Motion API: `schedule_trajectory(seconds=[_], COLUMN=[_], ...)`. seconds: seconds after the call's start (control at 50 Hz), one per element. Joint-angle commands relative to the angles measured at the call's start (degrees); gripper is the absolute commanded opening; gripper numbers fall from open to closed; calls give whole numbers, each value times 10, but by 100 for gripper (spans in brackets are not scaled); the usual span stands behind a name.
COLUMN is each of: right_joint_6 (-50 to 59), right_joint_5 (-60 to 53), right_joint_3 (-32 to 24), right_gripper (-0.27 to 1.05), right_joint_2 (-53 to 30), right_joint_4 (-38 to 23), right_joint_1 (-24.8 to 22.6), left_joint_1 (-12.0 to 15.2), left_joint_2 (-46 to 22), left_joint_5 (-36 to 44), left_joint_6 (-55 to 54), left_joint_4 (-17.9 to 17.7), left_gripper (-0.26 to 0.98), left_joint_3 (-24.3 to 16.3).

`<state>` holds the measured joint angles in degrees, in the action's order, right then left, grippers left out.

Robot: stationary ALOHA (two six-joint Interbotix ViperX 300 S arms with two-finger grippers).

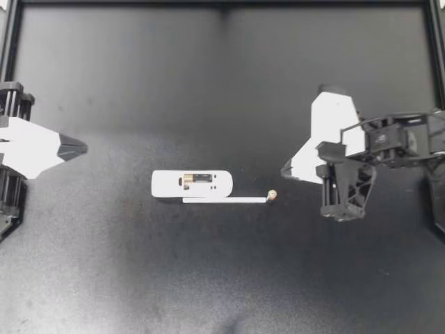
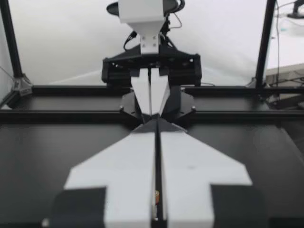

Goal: Place the battery into the slot of the remote controller.

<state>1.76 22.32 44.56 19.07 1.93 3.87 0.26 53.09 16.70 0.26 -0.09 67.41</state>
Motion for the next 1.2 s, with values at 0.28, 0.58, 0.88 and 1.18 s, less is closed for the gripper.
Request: schedule_trajectory(seconds=[0.28,0.58,0.88,1.18], right_joint_6=[-2,-5,-5,-5], right_joint_5=[4,3,1,-2], right_joint_3=[-24,-40,-47,-51], right_gripper=[54,53,53,53], right_joint_2=[-70,-148,-180,-204], right_joint_4=[-1,-8,-14,-13], right_joint_1=[4,4,4,-5], left_joint_1=[1,1,1,1], left_joint_2=[-4,-6,-17,-18], left_joint_5=[4,4,4,4], left_joint_6=[0,0,-1,0], left_joint_4=[-1,-1,-1,-1], left_gripper=[-23,-23,-23,-23], left_joint_3=[-2,-1,-1,2])
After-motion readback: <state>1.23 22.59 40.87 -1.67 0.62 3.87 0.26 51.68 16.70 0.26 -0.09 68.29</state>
